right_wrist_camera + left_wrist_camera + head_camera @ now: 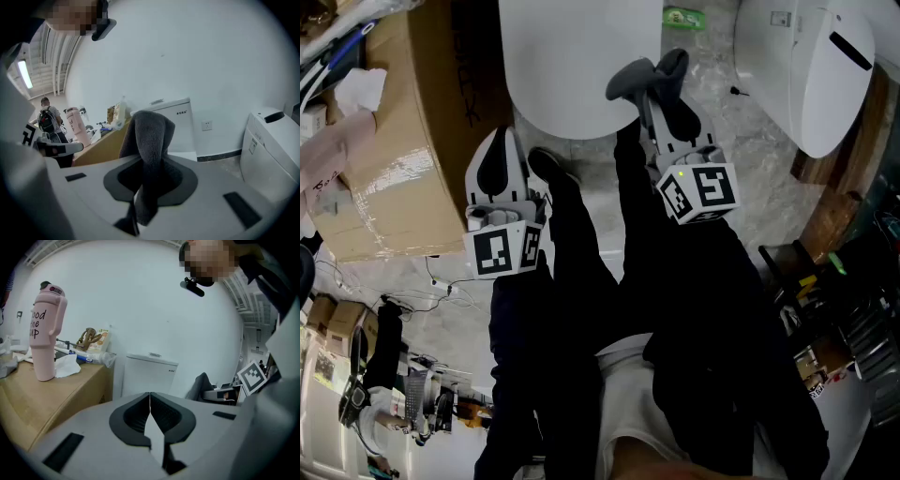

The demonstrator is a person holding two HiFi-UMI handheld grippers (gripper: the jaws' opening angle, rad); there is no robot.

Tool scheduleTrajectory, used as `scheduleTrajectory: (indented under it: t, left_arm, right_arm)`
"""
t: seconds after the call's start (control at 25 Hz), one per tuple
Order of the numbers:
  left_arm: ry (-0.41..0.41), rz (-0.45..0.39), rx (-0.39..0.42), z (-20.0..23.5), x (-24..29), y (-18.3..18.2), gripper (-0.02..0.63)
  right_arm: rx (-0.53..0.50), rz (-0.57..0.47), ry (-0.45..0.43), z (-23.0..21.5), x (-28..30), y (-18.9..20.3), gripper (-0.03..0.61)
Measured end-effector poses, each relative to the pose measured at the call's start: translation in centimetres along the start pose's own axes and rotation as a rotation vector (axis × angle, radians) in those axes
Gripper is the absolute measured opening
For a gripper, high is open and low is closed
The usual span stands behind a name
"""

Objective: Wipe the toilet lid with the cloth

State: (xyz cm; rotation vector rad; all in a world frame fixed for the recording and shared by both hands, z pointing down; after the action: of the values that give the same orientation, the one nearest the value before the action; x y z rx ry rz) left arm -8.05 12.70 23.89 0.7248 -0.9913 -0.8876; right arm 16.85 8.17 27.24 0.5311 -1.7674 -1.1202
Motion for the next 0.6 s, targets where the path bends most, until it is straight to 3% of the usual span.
scheduleTrajectory:
  t: [0.6]
  left_arm:
    - [0.009, 0.013, -0.005, -0.72, -0.07, 0.67, 0.017]
  right_arm:
    - [-0.006, -0.003, 0.008, -0.5, 0.24, 0.67, 0.064]
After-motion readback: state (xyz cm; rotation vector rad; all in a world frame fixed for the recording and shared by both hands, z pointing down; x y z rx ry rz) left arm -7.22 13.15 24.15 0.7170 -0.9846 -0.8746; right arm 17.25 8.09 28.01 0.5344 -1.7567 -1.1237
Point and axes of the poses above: the fingertips, and each gripper's own axes: x forward along the fingers, z to its left, y out of its underside, the point moved 5 cm from there along -x, backward along the fingers, and after that the axes turned 10 degrees about -x, right-handed, at the moved point
